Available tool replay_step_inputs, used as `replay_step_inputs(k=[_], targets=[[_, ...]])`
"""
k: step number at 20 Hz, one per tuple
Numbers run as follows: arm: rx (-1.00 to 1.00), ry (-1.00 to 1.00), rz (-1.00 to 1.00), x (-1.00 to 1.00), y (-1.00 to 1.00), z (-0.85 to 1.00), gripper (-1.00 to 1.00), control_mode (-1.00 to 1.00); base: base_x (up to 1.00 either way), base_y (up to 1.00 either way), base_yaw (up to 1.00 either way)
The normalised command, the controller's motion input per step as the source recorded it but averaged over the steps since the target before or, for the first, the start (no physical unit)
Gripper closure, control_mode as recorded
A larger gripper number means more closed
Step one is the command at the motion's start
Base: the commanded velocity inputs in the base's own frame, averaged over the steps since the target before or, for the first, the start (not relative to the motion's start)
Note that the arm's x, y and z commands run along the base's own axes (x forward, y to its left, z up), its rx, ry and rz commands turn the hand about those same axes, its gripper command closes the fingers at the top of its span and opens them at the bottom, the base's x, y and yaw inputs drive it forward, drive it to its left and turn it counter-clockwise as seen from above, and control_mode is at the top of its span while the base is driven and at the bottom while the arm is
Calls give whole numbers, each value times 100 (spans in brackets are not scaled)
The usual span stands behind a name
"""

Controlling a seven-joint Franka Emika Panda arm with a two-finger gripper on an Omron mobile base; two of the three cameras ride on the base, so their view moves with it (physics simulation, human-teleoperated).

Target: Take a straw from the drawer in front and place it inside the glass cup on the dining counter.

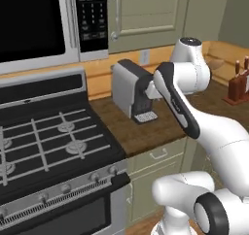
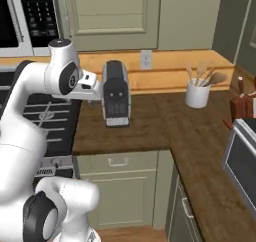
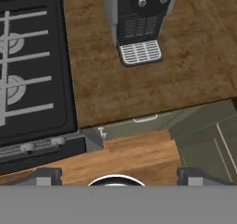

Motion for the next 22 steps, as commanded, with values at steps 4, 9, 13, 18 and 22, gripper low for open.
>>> replay_step_inputs(k=[4,9,13,18,22], targets=[[0,0,0,0,0,0,-100,100,0,76,-61],[0,0,0,0,0,0,-100,100,16,58,-66],[0,0,0,0,0,0,-100,100,20,54,-65],[0,0,0,0,0,0,-100,100,7,43,-55],[0,0,0,0,0,0,-100,100,-13,57,-45]])
